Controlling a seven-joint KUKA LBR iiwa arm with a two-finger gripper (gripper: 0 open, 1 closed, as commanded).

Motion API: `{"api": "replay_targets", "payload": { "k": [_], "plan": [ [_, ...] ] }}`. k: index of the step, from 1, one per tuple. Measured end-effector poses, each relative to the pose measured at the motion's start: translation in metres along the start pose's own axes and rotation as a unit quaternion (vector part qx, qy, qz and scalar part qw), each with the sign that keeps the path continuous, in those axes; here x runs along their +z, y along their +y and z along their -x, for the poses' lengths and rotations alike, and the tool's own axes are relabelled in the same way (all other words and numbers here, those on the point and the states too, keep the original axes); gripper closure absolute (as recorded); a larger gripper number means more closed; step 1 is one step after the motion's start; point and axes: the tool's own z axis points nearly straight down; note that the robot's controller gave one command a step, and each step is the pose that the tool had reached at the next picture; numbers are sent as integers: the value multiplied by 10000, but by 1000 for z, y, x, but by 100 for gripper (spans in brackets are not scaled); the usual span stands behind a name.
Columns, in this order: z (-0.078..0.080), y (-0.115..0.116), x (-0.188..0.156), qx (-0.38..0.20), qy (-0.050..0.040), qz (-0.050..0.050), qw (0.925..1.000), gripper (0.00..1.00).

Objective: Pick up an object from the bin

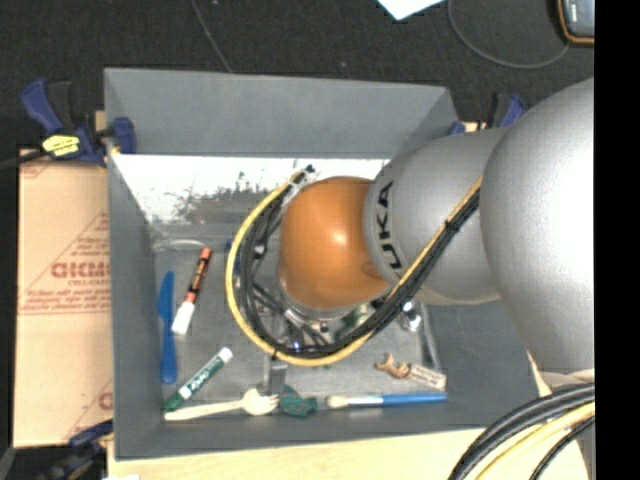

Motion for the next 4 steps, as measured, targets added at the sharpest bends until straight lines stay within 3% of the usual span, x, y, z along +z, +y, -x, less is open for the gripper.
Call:
{"api": "replay_targets", "payload": {
  "k": [1,2,3,4],
  "plan": [
    [-6,21,55,-879,-51,-1,9961,0],
    [-17,55,53,-376,-70,4,9993,0],
    [-23,53,25,-284,-62,3,9996,0],
    [-24,55,56,-442,-77,9,9990,100]
  ]
}}
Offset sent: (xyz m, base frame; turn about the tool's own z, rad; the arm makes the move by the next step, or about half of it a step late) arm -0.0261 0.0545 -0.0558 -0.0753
